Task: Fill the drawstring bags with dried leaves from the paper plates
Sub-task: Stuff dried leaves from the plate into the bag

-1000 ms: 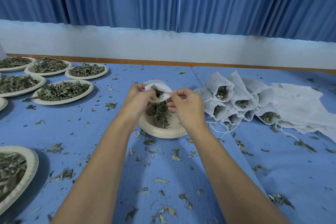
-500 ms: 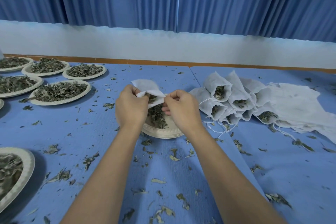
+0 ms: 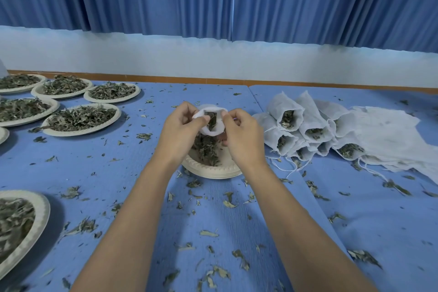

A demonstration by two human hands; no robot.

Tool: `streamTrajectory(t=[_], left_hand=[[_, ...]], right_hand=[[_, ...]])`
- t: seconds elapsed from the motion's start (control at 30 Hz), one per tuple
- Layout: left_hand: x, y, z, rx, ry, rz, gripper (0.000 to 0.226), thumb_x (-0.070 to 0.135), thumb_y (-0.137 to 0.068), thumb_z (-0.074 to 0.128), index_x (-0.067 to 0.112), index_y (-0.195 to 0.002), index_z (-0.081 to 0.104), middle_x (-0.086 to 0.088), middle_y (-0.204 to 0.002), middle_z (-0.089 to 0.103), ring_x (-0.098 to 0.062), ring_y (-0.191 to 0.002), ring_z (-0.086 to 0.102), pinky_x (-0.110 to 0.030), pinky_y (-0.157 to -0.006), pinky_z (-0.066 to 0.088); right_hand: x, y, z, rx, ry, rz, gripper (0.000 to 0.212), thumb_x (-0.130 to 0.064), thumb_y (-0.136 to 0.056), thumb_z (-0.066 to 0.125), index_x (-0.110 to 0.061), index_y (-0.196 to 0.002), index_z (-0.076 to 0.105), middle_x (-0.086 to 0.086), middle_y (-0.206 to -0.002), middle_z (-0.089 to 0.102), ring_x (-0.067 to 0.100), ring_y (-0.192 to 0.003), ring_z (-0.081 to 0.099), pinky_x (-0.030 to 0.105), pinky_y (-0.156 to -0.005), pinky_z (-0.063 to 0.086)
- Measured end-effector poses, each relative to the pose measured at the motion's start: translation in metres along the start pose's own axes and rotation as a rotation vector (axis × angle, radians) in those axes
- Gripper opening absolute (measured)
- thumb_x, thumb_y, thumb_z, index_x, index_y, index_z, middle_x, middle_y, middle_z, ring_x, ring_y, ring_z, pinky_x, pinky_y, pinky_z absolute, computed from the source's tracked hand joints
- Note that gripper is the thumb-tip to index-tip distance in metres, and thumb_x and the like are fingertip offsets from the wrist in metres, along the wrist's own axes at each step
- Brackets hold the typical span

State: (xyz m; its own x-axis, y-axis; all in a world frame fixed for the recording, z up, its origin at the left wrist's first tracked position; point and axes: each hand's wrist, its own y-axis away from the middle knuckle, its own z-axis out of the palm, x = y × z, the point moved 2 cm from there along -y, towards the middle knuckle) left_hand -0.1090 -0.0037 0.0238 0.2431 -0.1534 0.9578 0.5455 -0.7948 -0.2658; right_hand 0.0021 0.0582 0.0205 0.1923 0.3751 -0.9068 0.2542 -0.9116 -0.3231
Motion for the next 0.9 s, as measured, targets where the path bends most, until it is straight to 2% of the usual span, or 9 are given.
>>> streamTrajectory(t=[0.1,0.23,0.4,0.47,0.57,0.63,0.77,0.83,0.9], left_hand=[[-0.002,-0.001,-0.005,0.001,-0.015,-0.008,0.026,0.005,-0.084,0.066,0.016,-0.069,0.048,0.0,-0.063,0.047,-0.017,-0.063,0.043,-0.028,-0.062,0.036],[-0.002,0.0,-0.009,0.053,0.046,-0.062,0.021,0.008,-0.08,0.074,0.021,-0.079,0.057,0.006,-0.065,0.06,-0.008,-0.058,0.056,-0.019,-0.055,0.046],[-0.003,0.001,-0.006,0.084,0.451,-0.252,0.004,0.014,-0.085,0.069,0.015,-0.088,0.066,0.003,-0.068,0.066,-0.005,-0.052,0.053,-0.014,-0.045,0.04],[-0.002,0.0,-0.008,0.119,0.661,-0.319,0.004,0.01,-0.087,0.065,0.011,-0.091,0.064,0.002,-0.066,0.068,-0.002,-0.048,0.056,-0.011,-0.04,0.038],[-0.002,-0.003,-0.013,0.151,0.849,-0.324,0.008,0.004,-0.087,0.063,0.005,-0.095,0.062,-0.003,-0.071,0.072,-0.006,-0.059,0.068,-0.009,-0.046,0.046],[-0.002,-0.005,-0.014,0.144,0.877,-0.303,0.004,0.006,-0.088,0.062,0.005,-0.092,0.063,-0.001,-0.07,0.071,-0.007,-0.066,0.07,-0.01,-0.053,0.05],[-0.001,-0.005,-0.012,0.135,0.885,-0.283,0.003,0.011,-0.09,0.061,0.009,-0.088,0.063,0.004,-0.064,0.068,-0.003,-0.056,0.063,-0.011,-0.054,0.05],[-0.001,-0.005,-0.011,0.125,0.9,-0.277,0.004,0.01,-0.091,0.06,0.009,-0.088,0.063,0.003,-0.064,0.067,-0.003,-0.055,0.06,-0.011,-0.054,0.05],[-0.001,-0.004,-0.01,0.116,0.904,-0.276,0.005,0.009,-0.091,0.059,0.008,-0.088,0.062,0.002,-0.066,0.067,-0.004,-0.055,0.06,-0.011,-0.054,0.05]], right_hand=[[0.002,-0.002,-0.003,0.08,0.02,0.012,0.023,-0.025,-0.096,0.052,-0.009,-0.084,0.063,0.004,-0.073,0.065,0.028,-0.077,0.066,0.051,-0.076,0.052],[0.004,-0.002,-0.001,0.046,0.004,-0.029,0.016,-0.021,-0.096,0.053,-0.015,-0.083,0.061,-0.007,-0.068,0.062,0.019,-0.068,0.069,0.047,-0.074,0.055],[0.007,-0.004,0.0,-0.084,-0.17,0.053,0.02,-0.016,-0.095,0.052,-0.023,-0.084,0.068,0.001,-0.085,0.071,0.023,-0.087,0.069,0.039,-0.083,0.055],[0.01,-0.006,-0.001,-0.112,-0.281,0.138,0.021,-0.013,-0.095,0.048,-0.018,-0.1,0.068,-0.001,-0.092,0.07,0.019,-0.09,0.067,0.033,-0.084,0.054],[0.014,-0.008,-0.01,-0.293,0.234,0.025,0.043,-0.023,-0.093,0.052,-0.018,-0.135,0.048,-0.003,-0.126,0.058,0.017,-0.106,0.06,0.032,-0.089,0.047],[0.011,-0.008,-0.013,-0.426,0.608,-0.089,0.052,-0.025,-0.089,0.058,-0.017,-0.139,0.044,0.005,-0.137,0.048,0.023,-0.12,0.05,0.033,-0.095,0.041],[0.0,-0.009,-0.022,-0.287,0.795,-0.182,0.021,-0.014,-0.09,0.051,-0.004,-0.104,0.064,0.012,-0.1,0.063,0.029,-0.088,0.059,0.041,-0.074,0.052],[0.0,-0.008,-0.025,-0.337,0.883,-0.121,0.014,-0.007,-0.088,0.05,-0.002,-0.086,0.063,0.013,-0.081,0.062,0.028,-0.073,0.058,0.036,-0.059,0.049],[0.0,-0.006,-0.023,-0.422,0.983,-0.089,0.011,-0.001,-0.086,0.053,-0.004,-0.079,0.062,0.012,-0.077,0.058,0.026,-0.069,0.056,0.032,-0.054,0.044]])
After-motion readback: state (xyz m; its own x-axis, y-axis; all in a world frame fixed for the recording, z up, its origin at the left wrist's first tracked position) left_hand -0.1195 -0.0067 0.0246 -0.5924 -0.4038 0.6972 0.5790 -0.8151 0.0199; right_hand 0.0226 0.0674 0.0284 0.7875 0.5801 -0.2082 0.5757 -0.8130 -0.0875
